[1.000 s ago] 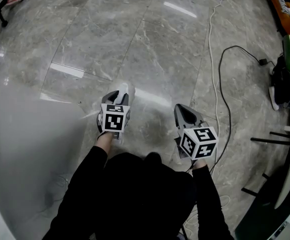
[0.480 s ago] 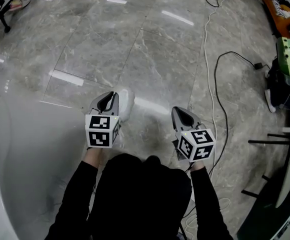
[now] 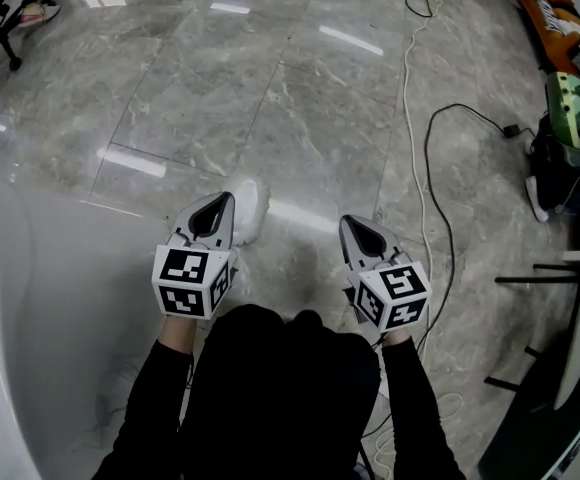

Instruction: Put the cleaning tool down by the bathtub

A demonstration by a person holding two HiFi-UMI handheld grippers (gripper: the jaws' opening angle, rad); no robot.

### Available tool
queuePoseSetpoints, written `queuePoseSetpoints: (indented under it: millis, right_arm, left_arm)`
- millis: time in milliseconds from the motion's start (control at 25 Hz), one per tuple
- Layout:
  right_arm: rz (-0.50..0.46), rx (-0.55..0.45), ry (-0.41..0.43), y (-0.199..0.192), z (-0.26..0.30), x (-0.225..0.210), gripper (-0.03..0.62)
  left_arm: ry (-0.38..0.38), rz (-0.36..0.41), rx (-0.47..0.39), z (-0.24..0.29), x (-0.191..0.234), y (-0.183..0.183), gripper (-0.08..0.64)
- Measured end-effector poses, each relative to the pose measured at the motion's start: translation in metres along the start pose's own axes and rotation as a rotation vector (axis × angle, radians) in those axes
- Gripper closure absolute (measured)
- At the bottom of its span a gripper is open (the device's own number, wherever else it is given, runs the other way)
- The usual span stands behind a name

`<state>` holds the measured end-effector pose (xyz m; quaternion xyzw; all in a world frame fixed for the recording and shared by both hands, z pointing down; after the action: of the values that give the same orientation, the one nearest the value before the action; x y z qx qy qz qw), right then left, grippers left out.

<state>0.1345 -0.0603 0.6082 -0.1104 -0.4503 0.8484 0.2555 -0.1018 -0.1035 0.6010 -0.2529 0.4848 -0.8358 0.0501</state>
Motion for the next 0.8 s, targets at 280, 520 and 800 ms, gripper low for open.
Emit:
queuePoseSetpoints:
  millis: [280,520,800]
  right_arm:
    - [-0.034,0.007,0.018,0.002,0.002,0.008,0.591]
    - [-0.042,0.0,0.022,0.004,0.003,0.013,0.592]
    - [-0.059,-0.004,0.025,0.006,-0.002,0.018,0.592]
  left_arm:
    - [0.006,-0.021,0.034,-0.004,0.005,-0.009,0.552]
    - [0.003,-0.018,0.037,-0.009,0.006,-0.009,0.552]
    - [-0.003,-0.016,0.032,-0.018,0.003,-0.008,0.552]
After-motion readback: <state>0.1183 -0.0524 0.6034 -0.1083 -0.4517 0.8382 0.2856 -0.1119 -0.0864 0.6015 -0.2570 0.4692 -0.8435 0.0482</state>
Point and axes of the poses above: the fingertips, and each gripper's own axes: z forward along the fingers, x to its left, y out of its top, the point moved 5 cm from there along -z, backward along the fingers, and after that the axes turned 11 degrees about -z, right-handed, at the moved point
